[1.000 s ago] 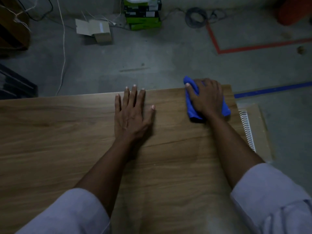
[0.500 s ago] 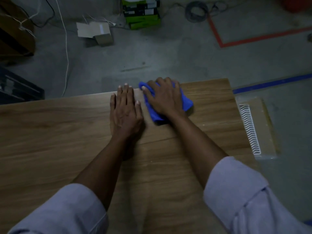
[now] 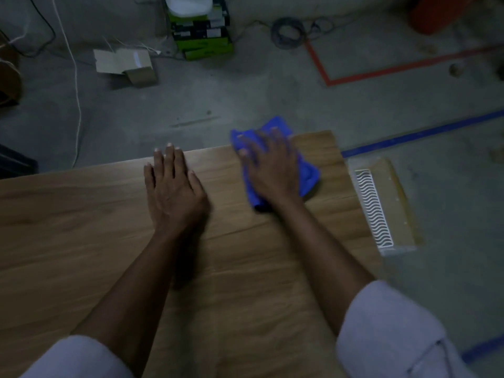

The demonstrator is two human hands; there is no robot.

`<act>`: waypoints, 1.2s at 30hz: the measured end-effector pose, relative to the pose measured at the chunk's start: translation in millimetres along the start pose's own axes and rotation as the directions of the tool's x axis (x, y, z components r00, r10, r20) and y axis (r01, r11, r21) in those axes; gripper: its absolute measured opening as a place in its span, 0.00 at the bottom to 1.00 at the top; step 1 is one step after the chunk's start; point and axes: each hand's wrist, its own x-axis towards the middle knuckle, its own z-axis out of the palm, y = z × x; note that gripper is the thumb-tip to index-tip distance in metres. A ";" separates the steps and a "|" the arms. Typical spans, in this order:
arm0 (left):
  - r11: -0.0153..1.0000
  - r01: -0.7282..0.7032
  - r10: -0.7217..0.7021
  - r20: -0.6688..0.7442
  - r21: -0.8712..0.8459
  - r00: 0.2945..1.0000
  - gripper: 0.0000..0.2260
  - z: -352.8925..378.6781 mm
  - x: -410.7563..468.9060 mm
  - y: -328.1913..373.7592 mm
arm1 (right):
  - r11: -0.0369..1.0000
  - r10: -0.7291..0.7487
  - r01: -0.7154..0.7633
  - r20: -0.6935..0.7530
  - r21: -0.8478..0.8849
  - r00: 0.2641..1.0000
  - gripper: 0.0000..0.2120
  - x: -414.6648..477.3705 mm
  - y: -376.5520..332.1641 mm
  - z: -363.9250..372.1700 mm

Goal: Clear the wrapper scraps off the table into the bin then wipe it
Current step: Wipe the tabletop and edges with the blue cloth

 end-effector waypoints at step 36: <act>0.923 -0.381 0.384 0.126 -0.049 0.915 0.28 66.9 -96.4 175.6 | 0.634 0.754 -0.772 0.178 0.055 0.632 0.25 -67.3 102.1 -75.5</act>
